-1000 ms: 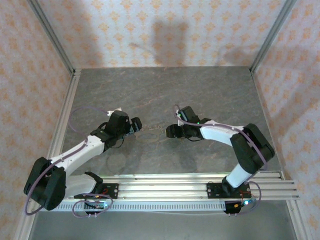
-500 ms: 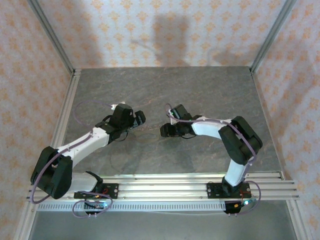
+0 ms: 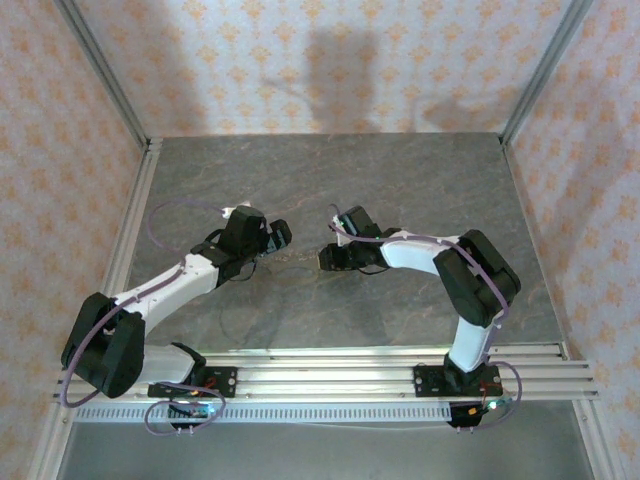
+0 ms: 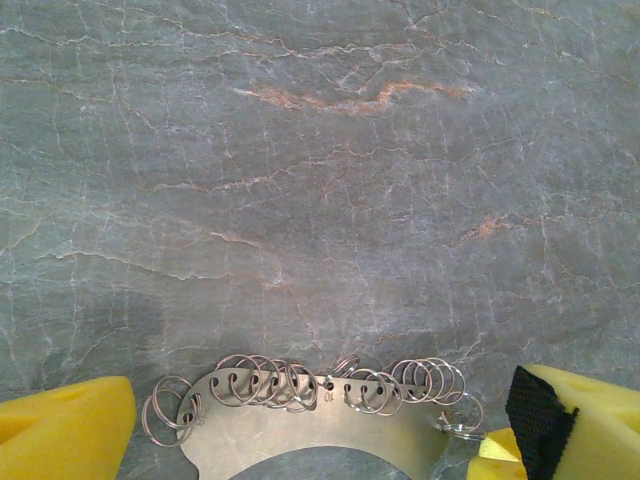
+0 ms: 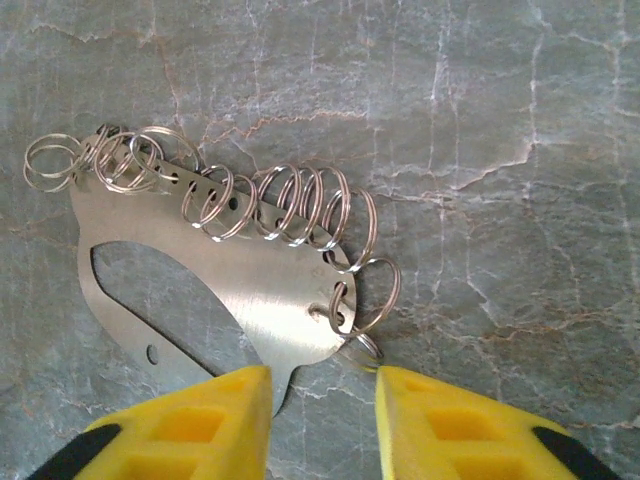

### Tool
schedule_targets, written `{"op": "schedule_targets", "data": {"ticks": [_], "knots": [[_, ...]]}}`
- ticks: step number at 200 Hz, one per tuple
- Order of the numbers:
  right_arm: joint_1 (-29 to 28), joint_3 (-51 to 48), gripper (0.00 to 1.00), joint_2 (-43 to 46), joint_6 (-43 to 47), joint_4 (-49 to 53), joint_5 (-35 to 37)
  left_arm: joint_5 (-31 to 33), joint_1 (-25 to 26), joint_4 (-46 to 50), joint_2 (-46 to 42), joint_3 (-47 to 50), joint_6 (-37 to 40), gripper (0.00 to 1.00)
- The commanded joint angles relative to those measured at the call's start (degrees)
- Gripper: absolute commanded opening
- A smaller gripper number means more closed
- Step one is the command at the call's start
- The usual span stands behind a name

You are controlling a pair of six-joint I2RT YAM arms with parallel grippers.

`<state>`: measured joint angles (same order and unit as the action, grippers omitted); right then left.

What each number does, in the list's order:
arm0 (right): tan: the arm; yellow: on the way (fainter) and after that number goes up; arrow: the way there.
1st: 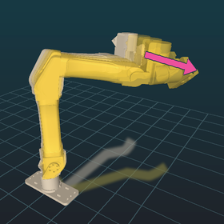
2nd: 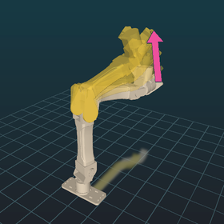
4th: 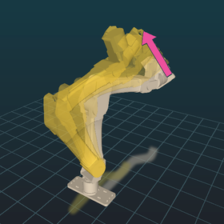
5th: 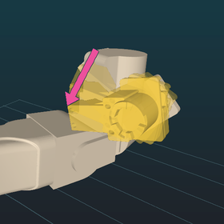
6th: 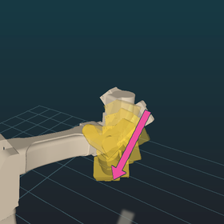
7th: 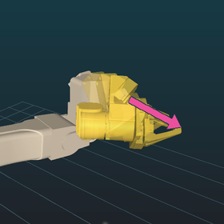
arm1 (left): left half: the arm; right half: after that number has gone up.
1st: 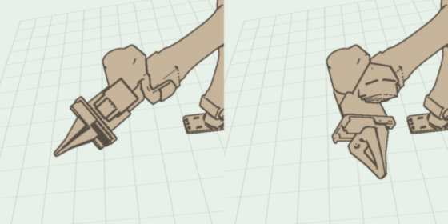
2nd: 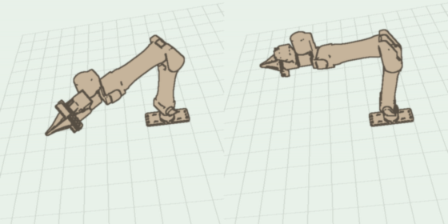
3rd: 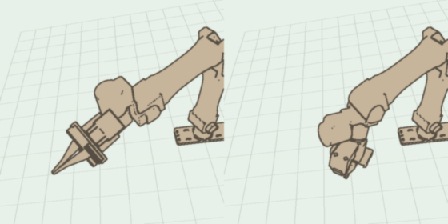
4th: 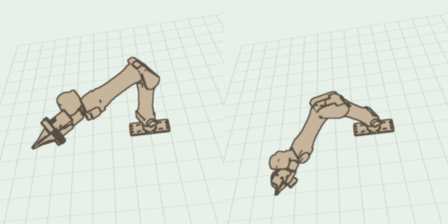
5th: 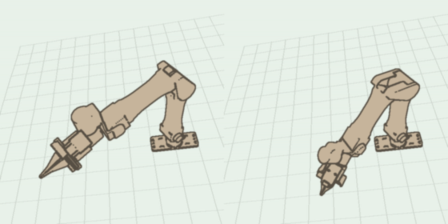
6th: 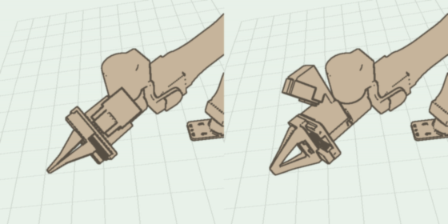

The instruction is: Put the keys on the keyring

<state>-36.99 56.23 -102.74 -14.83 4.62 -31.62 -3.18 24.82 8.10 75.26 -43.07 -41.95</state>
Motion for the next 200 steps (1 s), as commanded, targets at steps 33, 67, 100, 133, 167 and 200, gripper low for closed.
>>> {"op": "schedule_targets", "data": {"ticks": [33,67,100,133,167,200], "knots": [[-1.2,2.1,0.27,-1.3,0.1,-1.2,-0.8,0.8,0.1,-1.4,-0.9,0.8,0.5,0.97],[-1.2,2.5,0.28,-1.6,0.4,-0.5,0.4,0.6,0.1,-2.0,-1.0,1.3,0.3,0.98],[-1.2,2.8,0.36,-1.7,0.6,0.1,2.8,0.5,0.1,-2.0,-1.2,1.4,0.6,0.98],[-1.2,3.4,0.41,-1.5,1.6,1.4,4.9,0.3,0.1,-2.3,-1.3,1.4,0.6,0.97],[-1.2,4.2,0.44,-2.2,2.1,1.6,4.2,0.1,0.1,-2.5,-1.3,1.5,0.6,0.98],[-1.2,5.2,0.45,-3.6,1.9,0.9,2.4,0.1,0.1,-2.8,-1.2,1.4,0.6,0.98]]}}
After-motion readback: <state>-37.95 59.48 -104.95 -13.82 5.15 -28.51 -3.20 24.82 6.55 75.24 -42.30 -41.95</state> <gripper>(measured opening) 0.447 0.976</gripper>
